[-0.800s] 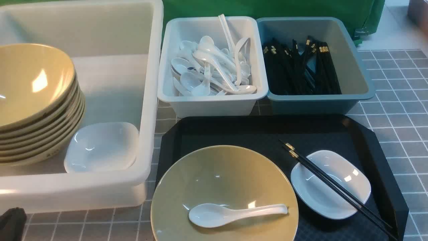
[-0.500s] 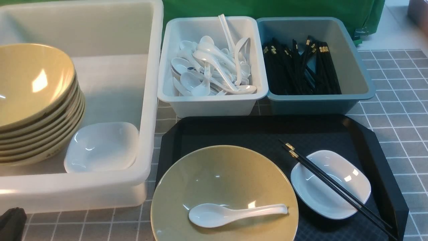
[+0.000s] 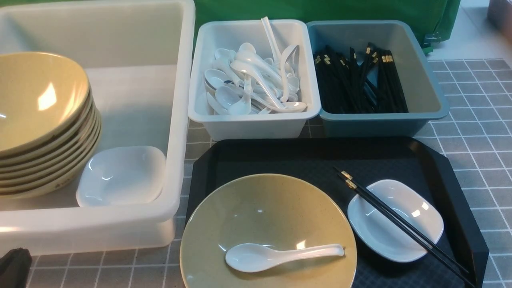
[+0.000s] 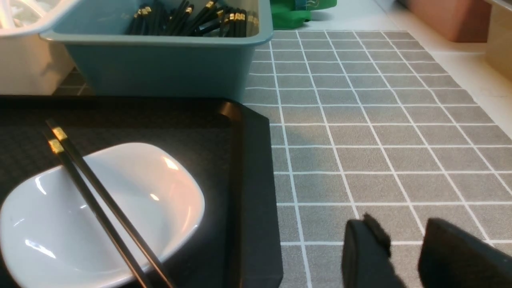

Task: On grey table put chopsticks spoon bowls plates into blue grey white boxes.
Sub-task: 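Move the grippers toward the tableware on the black tray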

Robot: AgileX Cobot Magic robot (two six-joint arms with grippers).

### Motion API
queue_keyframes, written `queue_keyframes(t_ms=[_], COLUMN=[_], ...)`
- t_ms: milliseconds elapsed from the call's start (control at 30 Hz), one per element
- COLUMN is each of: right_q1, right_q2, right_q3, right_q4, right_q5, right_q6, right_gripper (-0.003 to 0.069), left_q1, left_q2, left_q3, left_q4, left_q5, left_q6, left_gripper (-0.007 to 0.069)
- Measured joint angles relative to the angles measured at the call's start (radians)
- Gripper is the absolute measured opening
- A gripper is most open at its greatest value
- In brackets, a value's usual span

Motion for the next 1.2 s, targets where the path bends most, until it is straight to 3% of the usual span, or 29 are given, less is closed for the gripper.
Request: queue_keyframes(t_ms=[1200], right_q1=[0.000], right_q2=[0.000], right_q3=[0.000], right_q4=[0.000], right_q5=[0.000], right_q6=[0.000], right_gripper=[0.0238], left_q1=[0.000], left_q2=[0.000], left_q3=[0.000], left_q4=[0.015], left_q5=[-0.002], left_q6=[0.000], left_gripper=[-0.0011])
